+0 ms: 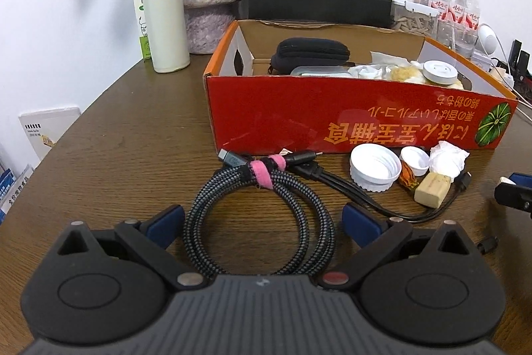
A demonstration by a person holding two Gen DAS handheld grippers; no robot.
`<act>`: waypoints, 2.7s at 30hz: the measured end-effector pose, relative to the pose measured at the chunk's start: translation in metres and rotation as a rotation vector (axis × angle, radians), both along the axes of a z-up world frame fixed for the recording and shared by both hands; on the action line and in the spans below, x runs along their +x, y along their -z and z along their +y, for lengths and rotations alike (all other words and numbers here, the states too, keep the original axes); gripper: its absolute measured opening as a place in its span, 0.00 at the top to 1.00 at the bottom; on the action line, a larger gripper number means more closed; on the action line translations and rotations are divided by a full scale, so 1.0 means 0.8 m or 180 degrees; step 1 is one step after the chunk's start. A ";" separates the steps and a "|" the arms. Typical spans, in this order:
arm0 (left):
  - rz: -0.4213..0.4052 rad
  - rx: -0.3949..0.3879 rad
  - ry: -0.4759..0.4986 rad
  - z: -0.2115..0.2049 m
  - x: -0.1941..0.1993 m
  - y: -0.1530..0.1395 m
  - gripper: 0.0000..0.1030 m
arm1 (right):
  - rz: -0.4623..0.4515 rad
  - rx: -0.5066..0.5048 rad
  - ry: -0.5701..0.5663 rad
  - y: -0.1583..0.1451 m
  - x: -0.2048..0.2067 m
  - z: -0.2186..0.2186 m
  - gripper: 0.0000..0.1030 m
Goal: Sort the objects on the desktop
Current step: 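Grasp the black braided cable with the left gripper while right holds the white piece, then lower the cable and white piece into the box and open both grippers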
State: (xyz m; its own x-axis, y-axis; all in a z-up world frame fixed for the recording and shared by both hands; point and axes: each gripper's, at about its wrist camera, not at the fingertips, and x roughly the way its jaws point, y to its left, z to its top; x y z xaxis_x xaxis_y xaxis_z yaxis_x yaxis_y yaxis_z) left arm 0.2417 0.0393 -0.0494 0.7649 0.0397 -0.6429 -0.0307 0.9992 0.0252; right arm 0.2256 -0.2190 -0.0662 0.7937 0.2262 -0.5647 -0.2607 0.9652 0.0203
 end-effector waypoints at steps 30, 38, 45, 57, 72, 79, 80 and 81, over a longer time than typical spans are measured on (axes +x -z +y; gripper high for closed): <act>-0.0909 -0.0294 0.0005 -0.008 -0.093 -0.080 0.14 | -0.0549 0.0159 -0.0060 -0.046 -0.031 0.001 0.75; -0.1207 -0.0326 0.0212 -0.040 -0.045 -0.126 0.14 | -0.0872 0.0347 -0.0037 -0.093 -0.008 -0.002 0.75; -0.1237 -0.0466 0.0148 -0.053 0.015 -0.121 0.14 | -0.0859 0.0439 0.0062 -0.097 0.060 0.002 0.75; -0.1175 -0.0148 0.0164 -0.066 0.112 -0.080 0.14 | -0.0590 0.0352 0.0141 -0.069 0.176 0.010 0.75; -0.1153 0.0020 0.0152 -0.069 0.118 -0.060 0.11 | -0.0540 0.0199 0.0167 -0.050 0.180 0.018 0.64; -0.1355 0.0016 0.0036 -0.066 0.106 -0.065 0.00 | -0.0607 0.0202 0.0249 -0.053 0.171 0.018 0.26; -0.1362 -0.0002 0.0024 -0.066 0.105 -0.065 0.00 | -0.0609 0.0189 0.0277 -0.053 0.171 0.018 0.21; -0.1366 -0.0037 0.0022 -0.064 0.105 -0.065 0.00 | -0.0603 0.0187 0.0316 -0.053 0.171 0.017 0.15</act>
